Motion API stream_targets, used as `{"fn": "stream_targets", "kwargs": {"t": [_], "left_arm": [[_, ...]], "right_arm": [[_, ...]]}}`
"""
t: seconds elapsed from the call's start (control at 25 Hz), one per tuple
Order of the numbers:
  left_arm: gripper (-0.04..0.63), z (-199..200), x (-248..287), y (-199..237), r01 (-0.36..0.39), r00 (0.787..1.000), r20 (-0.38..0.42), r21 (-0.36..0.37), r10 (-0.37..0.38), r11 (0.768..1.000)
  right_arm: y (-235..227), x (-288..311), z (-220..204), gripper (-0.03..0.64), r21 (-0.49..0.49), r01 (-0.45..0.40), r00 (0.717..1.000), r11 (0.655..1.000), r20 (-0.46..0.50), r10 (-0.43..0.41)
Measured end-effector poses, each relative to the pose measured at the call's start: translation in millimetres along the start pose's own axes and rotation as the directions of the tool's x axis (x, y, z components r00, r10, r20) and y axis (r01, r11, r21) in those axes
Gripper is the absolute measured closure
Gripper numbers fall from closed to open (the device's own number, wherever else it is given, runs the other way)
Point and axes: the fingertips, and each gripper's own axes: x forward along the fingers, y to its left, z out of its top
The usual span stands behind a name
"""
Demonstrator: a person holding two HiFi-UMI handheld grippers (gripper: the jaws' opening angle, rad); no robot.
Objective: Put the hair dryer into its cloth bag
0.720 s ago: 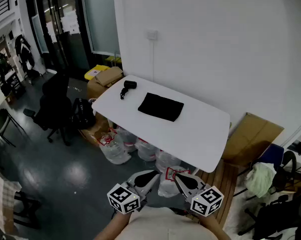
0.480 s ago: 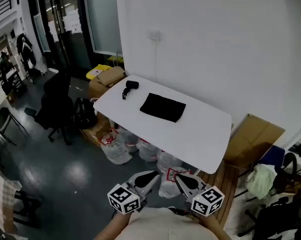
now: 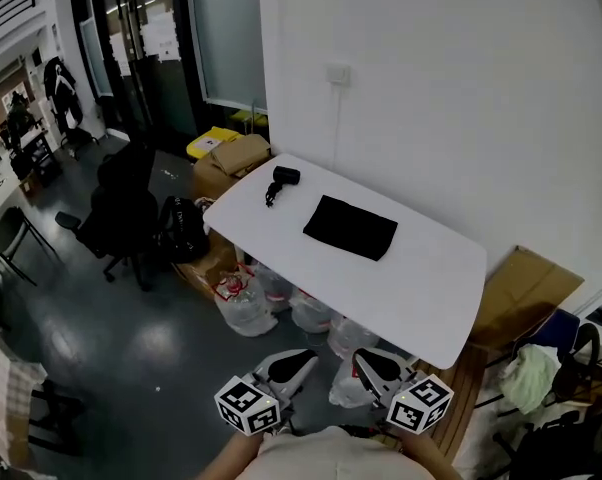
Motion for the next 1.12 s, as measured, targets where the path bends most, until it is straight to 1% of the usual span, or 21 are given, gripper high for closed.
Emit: {"fn": "stream_targets", "kwargs": {"t": [0.4,0.72,0.92,1.12], "left_arm": [[0.554,32.4,-18.0,99.3,-0.008,1.000,0.005,-0.011,0.008,1.000],[0.554,50.0,-41.4,164.0,-0.014,1.000,0.010,-0.023,0.014,1.000],[0.554,61.2,-47.7,192.8,-0.019,0.999,0.030,-0.039,0.021,0.999],[0.554,69.1,-40.8,219.0,-0.025,0.999,0.041,-0.057,0.027,0.998]], "right_arm": [[2.7,102.2,8.9,0.597,0.010,0.008,1.000,1.000,-0.009,-0.008],[9.6,170.8,18.8,0.588,-0.004,0.018,1.000,1.000,0.000,-0.018],[12.5,201.9,25.7,0.565,-0.020,0.016,1.000,1.000,-0.016,-0.016],[-0.7,229.8,34.1,0.551,-0.027,0.022,0.999,0.999,-0.033,-0.023]]}}
